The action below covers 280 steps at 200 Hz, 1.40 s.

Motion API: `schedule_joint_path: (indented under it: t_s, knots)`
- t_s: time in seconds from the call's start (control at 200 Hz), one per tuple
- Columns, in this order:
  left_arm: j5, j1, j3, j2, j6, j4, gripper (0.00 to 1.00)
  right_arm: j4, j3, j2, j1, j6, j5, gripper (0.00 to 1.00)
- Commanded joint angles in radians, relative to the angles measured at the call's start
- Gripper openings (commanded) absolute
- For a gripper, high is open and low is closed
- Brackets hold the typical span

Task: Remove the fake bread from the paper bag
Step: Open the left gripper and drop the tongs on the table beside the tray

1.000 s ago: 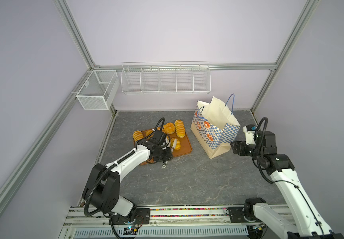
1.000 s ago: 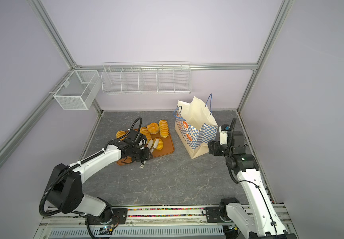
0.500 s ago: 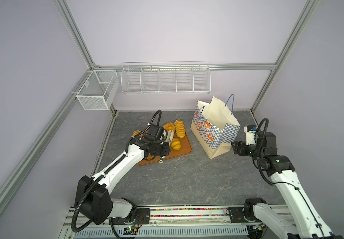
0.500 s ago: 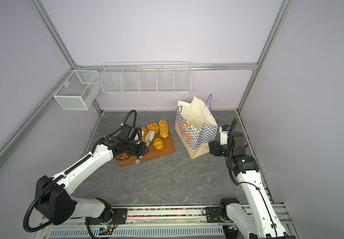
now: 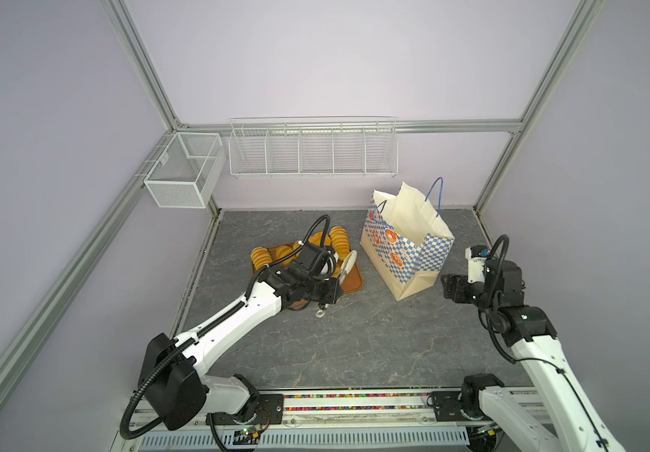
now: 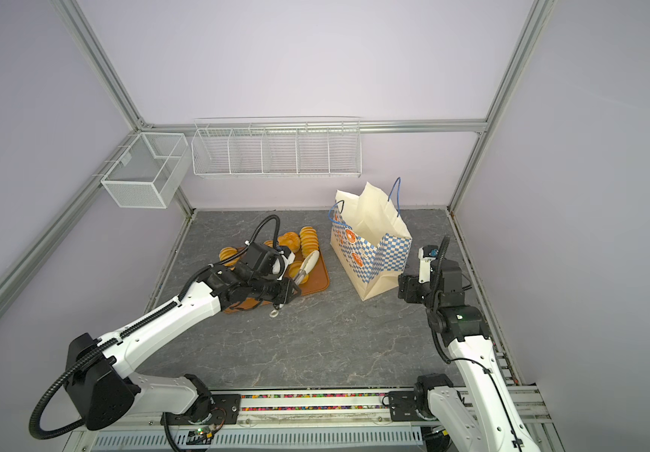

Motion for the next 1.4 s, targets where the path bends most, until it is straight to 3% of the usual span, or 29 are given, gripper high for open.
schedule_joint_path:
  t_s: [0.0,0.14,0.27,0.475,0.545,0.65,0.73,0.765,1.009,1.149,1.394]
  knots:
    - [-0.025,-0.076,0.001,0.055,0.031,0.131,0.22,0.017,-0.032,-0.017,0.002,0.029,0.025,0.81]
    - [-0.023,-0.141,-0.1,0.154,0.025,0.325,0.21,0.04,-0.077,-0.012,0.002,0.037,0.098,0.85]
    - [-0.063,-0.207,-0.103,0.248,0.055,0.364,0.21,0.065,-0.096,0.005,0.002,0.064,0.16,0.91]
    - [-0.142,-0.239,-0.142,0.333,0.077,0.399,0.33,0.141,-0.133,0.039,0.0,0.084,0.185,0.98]
    - [-0.177,-0.255,-0.153,0.333,0.087,0.396,0.41,0.16,-0.146,0.043,0.0,0.088,0.214,1.0]
    - [-0.202,-0.26,-0.155,0.326,0.098,0.372,0.59,0.188,-0.174,0.031,0.0,0.106,0.287,0.93]
    - [-0.216,-0.261,-0.162,0.305,0.109,0.365,0.91,0.226,-0.205,0.003,0.0,0.12,0.35,0.89]
    - [-0.226,-0.261,-0.163,0.297,0.115,0.361,1.0,0.24,-0.217,-0.012,0.0,0.12,0.375,0.89]
    - [-0.293,-0.26,-0.101,0.211,0.169,0.252,1.0,0.278,-0.271,-0.1,-0.001,0.093,0.551,0.88]
    - [-0.5,-0.249,-0.053,0.088,0.215,0.155,1.0,0.325,-0.309,-0.126,-0.009,0.074,0.611,0.88]
    - [-0.597,-0.02,-0.069,-0.167,0.305,0.102,1.0,0.464,-0.356,-0.143,-0.039,0.088,0.588,0.89]
